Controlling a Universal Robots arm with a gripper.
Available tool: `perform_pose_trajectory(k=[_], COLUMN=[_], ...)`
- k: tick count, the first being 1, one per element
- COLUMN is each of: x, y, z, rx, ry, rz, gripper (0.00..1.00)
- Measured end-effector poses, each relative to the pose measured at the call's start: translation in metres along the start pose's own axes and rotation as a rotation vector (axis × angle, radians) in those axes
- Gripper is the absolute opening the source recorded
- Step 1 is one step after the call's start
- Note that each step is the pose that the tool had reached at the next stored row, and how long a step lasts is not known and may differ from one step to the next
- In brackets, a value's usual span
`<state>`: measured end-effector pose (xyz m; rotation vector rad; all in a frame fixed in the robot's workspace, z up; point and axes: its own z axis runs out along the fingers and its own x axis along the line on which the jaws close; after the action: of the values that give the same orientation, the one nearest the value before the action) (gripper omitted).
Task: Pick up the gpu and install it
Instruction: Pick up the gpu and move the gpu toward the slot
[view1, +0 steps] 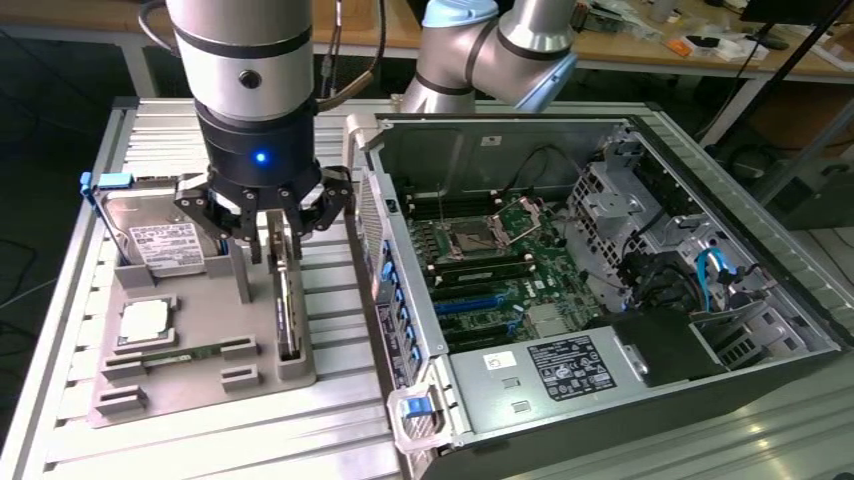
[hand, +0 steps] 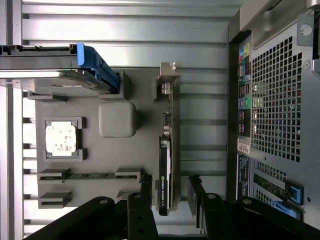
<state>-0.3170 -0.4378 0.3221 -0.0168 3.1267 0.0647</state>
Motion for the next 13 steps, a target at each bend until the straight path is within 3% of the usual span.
perform_pose_trajectory(k=[13], x=[0.0], y=[-0.0011], z=[0.0252], rx=[0.0], ry=[0.0], rz=[0.0], gripper=[0.42])
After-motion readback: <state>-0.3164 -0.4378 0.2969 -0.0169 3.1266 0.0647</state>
